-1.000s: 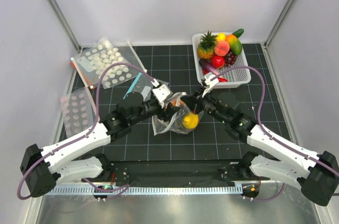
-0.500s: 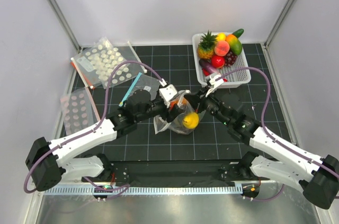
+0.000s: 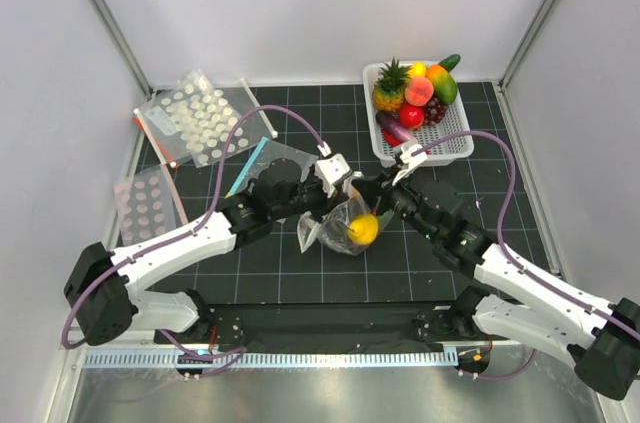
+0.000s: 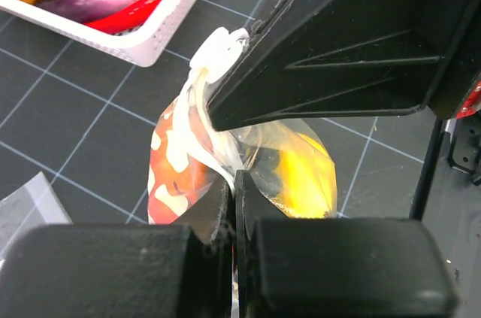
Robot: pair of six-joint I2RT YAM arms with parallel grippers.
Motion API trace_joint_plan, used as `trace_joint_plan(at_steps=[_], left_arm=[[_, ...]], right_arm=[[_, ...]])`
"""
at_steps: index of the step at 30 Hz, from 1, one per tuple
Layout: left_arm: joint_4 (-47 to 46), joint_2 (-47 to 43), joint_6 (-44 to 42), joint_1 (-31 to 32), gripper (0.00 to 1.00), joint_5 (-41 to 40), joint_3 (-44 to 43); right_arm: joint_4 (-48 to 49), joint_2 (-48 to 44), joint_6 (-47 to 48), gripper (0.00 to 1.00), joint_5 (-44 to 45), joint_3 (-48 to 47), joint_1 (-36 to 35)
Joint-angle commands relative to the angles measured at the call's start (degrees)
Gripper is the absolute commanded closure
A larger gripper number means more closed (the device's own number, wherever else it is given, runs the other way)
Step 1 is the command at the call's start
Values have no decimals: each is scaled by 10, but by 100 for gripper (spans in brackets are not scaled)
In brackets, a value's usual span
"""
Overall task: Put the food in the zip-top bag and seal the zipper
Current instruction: Zip the zipper food storage bag at the center of the board.
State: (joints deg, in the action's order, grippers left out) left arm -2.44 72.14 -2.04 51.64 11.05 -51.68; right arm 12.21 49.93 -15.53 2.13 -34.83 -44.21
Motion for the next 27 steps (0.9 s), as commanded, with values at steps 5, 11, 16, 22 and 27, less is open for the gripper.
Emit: trace_joint_plan(at_steps=[5,11,16,22,27], left_arm=[[21,-1,-7,-2,100,28,-16],[2,-33,-28,-24,100,67,19],[-20,-66,-25,-36,100,64,43],[-31,-72,-22,-41,100,64,52],[-32,-68,-21,-45,100,64,53]], right_arm=[[43,-25,21,49,21,-12,-2],[62,-40,75,25,74,20,-1],[110,-87,86,19,14,59,6],[130,-119,83,25,-58,82,22],[147,-91,68,32,-96,83,56]])
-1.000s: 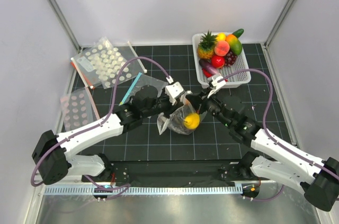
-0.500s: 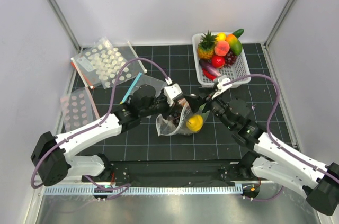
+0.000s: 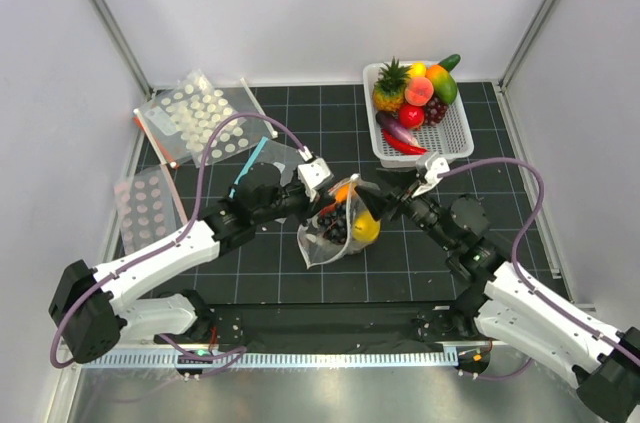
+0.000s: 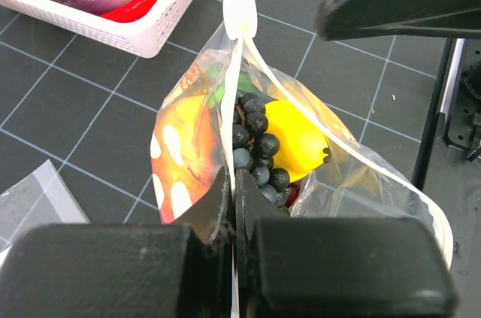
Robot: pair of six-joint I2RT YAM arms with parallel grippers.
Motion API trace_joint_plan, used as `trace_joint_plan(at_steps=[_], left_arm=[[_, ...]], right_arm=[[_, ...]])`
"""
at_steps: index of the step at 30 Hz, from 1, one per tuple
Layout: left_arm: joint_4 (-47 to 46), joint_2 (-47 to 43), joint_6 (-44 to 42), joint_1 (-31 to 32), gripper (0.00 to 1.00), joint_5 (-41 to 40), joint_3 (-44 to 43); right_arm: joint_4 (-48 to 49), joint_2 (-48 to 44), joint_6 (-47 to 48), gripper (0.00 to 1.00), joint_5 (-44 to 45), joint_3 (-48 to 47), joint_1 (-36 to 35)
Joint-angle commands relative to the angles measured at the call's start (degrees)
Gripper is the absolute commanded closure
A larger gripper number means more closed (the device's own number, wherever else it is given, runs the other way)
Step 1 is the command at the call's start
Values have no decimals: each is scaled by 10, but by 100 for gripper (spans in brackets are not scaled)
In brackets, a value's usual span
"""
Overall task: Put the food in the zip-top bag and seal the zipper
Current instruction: Zip the zipper food storage bag at the center of the board.
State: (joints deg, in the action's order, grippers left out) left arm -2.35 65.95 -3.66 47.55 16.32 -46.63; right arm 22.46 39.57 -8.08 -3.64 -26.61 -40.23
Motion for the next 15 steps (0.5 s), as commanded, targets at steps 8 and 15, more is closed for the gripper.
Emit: trace_joint_plan(at_steps=[8,15], left_arm=[[-35,-6,-6,-4,100,26,1],[-35,-7,-22,-4,100,74,-1]], right_arm=[[91,85,-60,31,-133,-4,96],[112,147,-48,28,-237,-31,96]])
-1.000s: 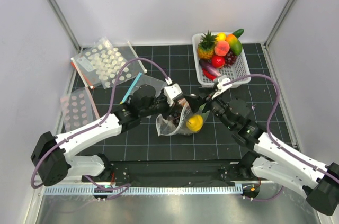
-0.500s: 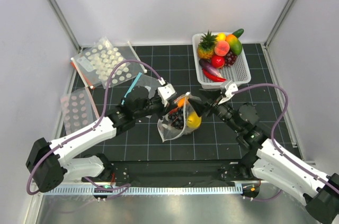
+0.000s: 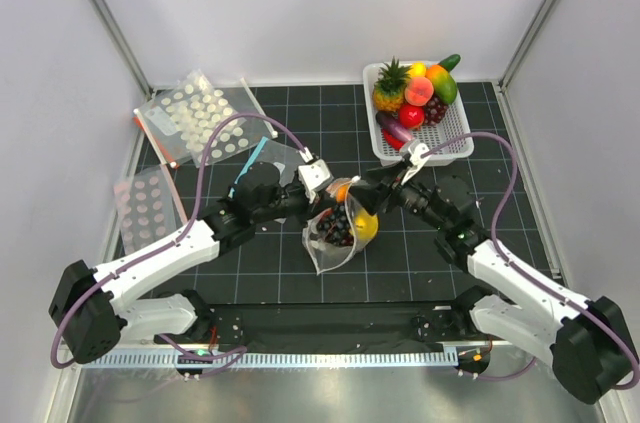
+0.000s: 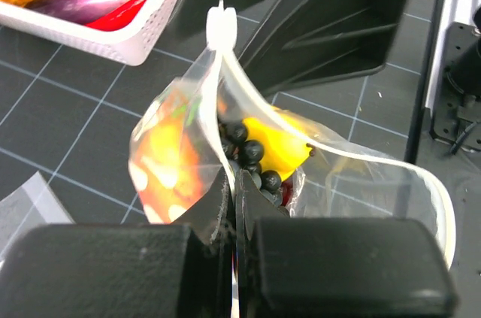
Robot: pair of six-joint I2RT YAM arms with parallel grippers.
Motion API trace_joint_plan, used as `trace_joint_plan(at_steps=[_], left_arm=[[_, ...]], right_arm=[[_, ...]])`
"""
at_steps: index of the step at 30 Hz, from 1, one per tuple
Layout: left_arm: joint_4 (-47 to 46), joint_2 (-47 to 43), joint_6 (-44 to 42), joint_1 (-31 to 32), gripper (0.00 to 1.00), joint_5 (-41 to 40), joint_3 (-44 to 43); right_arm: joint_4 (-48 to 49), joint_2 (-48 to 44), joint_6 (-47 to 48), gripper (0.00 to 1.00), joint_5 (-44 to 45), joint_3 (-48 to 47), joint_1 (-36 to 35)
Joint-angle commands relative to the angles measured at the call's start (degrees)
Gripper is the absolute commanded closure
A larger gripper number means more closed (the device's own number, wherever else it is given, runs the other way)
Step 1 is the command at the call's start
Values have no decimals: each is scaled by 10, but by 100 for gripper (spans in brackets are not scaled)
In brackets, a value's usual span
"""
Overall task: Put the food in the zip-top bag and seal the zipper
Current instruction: Zip the zipper food storage bag at the center of the board.
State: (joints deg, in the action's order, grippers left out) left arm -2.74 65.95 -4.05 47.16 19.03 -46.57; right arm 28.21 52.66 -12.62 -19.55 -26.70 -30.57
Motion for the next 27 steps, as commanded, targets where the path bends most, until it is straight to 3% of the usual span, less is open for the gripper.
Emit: trace_joint_plan(at_steps=[1,3,8,10,14,16,21,23,27], left_arm=[[-32,-7,-18,0,100,51,-2],[-33,-5,-20,-1,100,60,-3],[-29,1,-20,0,100,73,-5],[-26,4,-23,-1,100,73,-9],[-21,9,-24,0,100,72,-13],[-20,10,-20,0,99,69,-17],[-20,8,-9,-1,95,64,-21],[-21,6,8,0,89,42,-26],[-13,-1,33,0,53,11,-36]], right_arm=[[55,23,-2,30,-92,-38,0],[48,31,1,37,-104,-44,1],[41,18,1,42,-106,-49,0],[38,17,-2,50,-114,-54,0],[33,15,-13,78,-127,-62,-1],[25,7,-21,99,-119,-65,-5],[3,-19,-21,99,-81,-64,-14],[-8,-38,-21,99,-52,-61,-15],[-39,-78,-20,99,21,-53,-20]])
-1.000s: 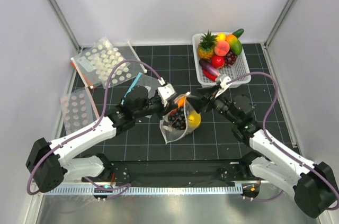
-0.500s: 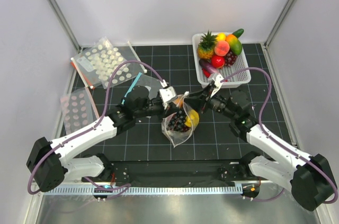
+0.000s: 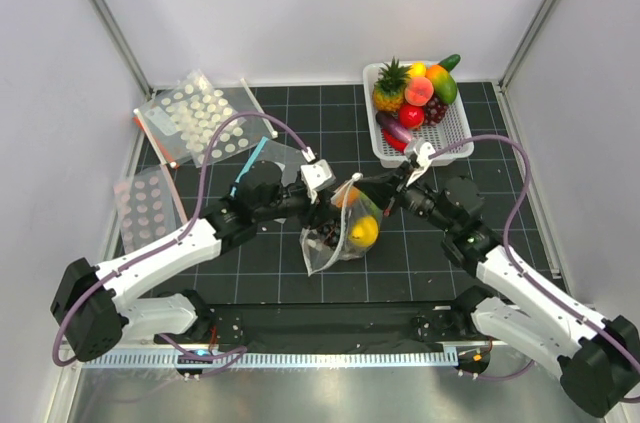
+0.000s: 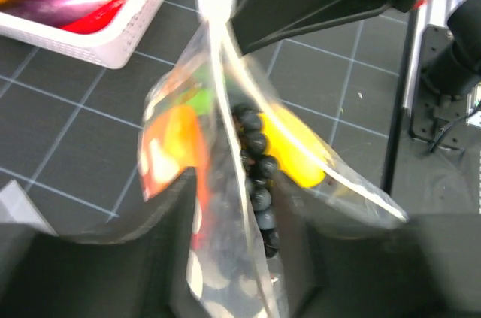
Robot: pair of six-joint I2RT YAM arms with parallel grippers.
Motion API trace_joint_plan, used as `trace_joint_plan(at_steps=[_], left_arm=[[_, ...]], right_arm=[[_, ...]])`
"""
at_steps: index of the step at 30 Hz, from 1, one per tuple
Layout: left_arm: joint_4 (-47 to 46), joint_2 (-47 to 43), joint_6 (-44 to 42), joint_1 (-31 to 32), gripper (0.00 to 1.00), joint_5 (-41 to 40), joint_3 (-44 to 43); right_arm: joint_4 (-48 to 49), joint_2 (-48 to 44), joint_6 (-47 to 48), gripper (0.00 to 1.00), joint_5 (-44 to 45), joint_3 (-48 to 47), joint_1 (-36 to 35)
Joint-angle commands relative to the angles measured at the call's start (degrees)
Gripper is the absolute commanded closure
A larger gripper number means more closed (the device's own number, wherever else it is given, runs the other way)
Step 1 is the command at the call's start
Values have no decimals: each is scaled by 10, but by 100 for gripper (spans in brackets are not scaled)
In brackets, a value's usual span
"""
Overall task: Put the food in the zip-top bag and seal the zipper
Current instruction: Zip the zipper food storage bag at the center of the board.
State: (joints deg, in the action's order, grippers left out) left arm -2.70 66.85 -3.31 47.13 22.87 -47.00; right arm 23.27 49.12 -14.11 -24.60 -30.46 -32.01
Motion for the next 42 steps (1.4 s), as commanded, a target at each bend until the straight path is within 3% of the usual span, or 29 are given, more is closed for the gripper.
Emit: trace_joint_plan(at_steps=[1,6,10,20,30,42], left_arm=[[-13,-13,28,1,49,-29,-33],[-52,-45,30,1,36,-57,-25],[-54,-40,30,1,35,-59,-53],[-37,13,-16,6,41,-1,-133],[-24,66,-50,16,50,-5,-184],[-13,101,-58,23,51,24,-215]], right_arm=[[6,-53,-6,99,92,-9,-8],[-25,-93,-5,99,169,-3,-22],[-43,-90,-5,99,183,-17,-30],[-57,-87,-7,99,191,-27,-44],[-51,-90,0,99,180,-22,-49],[-49,-87,6,99,174,-23,-57]])
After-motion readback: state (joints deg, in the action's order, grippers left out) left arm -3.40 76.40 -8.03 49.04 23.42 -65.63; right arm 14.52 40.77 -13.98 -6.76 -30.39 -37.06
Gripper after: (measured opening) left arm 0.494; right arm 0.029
